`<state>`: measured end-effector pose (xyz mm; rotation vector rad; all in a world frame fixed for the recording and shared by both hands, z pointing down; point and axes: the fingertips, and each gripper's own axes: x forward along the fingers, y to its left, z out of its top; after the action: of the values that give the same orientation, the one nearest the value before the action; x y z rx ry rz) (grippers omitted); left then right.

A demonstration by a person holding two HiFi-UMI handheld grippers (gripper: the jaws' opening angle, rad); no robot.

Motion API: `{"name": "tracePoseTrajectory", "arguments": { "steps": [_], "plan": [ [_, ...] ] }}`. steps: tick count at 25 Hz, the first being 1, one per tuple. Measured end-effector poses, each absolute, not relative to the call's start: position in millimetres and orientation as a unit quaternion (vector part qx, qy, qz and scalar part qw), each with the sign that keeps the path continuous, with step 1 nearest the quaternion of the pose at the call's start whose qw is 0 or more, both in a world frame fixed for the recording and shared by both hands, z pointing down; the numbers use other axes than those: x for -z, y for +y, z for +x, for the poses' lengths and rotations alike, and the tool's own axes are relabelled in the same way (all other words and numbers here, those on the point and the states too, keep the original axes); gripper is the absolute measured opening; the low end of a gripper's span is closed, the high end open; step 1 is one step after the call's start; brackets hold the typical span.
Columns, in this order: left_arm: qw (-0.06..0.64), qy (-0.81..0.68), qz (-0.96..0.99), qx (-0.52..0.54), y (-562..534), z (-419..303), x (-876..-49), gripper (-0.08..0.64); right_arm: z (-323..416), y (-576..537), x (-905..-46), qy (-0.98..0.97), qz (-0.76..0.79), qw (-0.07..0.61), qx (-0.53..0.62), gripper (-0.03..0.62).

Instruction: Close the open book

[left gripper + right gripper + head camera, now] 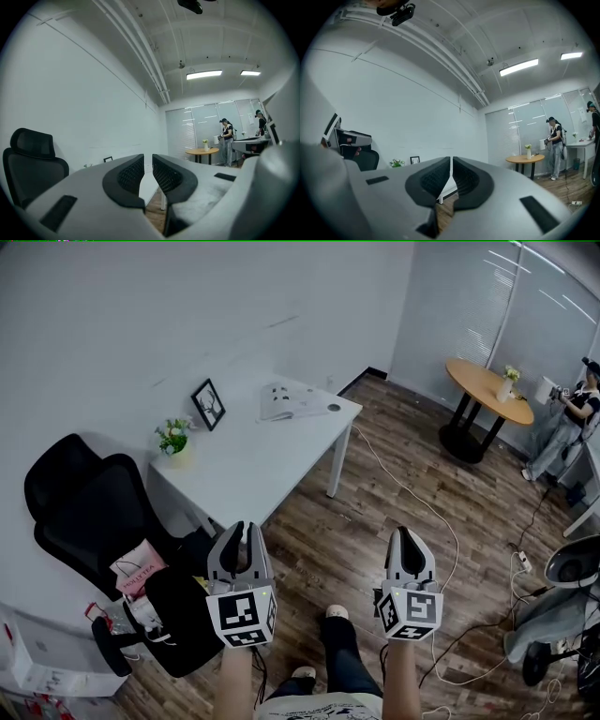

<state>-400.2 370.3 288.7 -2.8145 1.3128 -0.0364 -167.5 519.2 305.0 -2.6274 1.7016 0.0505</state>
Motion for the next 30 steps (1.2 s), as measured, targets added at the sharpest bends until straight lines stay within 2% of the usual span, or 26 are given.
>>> {"name": "tracePoseTrajectory", "arguments": {
  "steps": [4, 6, 7, 22, 30],
  "plan": [
    [0.020, 0.417, -0.908, 0.015, 353.7, -375.3, -294.8, 0.051, -148.8, 497.0, -309.3, 0.550, -0.835, 0.007, -0.015, 0.031],
    [0.018, 0.416, -0.909, 0.017, 341.7, -359.7, -298.7, 0.129, -134.5, 481.9, -312.4, 0.554, -0.832, 0.007, -0.014, 0.031],
    [0.018, 0.417, -0.909, 0.017, 334.5, -351.7, -300.0, 0.135, -126.2, 473.2, -313.6, 0.556, -0.831, 0.008, -0.014, 0.031],
    [0.021, 0.471, -0.882, 0.006, 204.7, -202.7, -283.4, 0.141, 40.7, 322.9, -289.5, 0.596, -0.802, 0.017, -0.031, 0.031],
    [0.016, 0.493, -0.870, 0.006, 156.6, -154.6, -285.2, 0.141, 103.1, 268.6, -289.9, 0.607, -0.794, 0.021, -0.029, 0.031]
  ]
}}
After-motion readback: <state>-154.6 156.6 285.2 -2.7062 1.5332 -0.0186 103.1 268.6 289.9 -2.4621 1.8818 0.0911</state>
